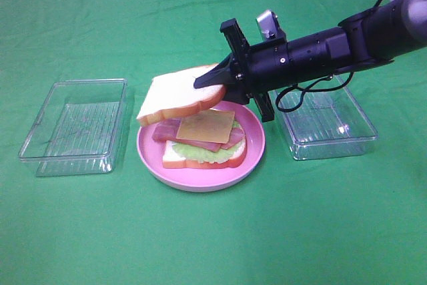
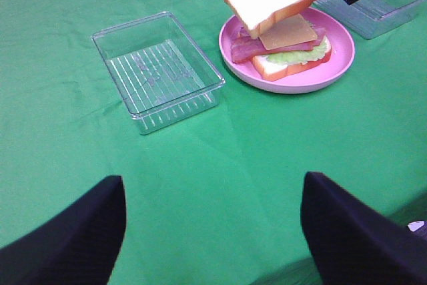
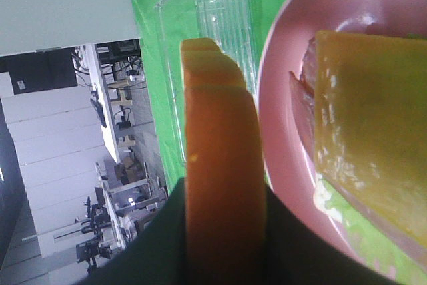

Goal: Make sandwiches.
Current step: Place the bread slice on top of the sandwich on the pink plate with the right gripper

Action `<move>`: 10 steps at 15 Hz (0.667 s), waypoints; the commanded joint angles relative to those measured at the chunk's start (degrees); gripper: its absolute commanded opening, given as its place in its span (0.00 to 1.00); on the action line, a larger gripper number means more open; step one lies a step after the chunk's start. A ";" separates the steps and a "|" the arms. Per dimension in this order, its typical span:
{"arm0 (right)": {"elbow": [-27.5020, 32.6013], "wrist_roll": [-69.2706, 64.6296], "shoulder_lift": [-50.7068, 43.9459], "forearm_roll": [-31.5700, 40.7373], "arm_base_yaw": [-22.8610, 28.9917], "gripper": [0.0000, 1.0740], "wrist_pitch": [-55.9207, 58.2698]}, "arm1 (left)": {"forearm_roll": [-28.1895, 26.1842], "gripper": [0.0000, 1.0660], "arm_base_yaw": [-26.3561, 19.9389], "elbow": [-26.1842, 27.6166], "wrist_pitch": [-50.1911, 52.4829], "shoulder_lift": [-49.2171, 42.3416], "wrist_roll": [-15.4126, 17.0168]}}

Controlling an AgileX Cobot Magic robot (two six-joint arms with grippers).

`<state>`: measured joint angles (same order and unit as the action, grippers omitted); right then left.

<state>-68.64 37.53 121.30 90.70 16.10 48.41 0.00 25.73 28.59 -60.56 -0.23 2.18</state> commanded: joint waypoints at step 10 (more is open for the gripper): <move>0.06 1.89 2.01 -2.29 0.63 0.00 -4.76 | 0.00 0.66 0.11 -0.06 0.63 -1.38 0.00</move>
<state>-68.64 38.90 123.30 88.81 16.62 43.14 0.00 25.73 28.59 -60.56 -0.23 2.18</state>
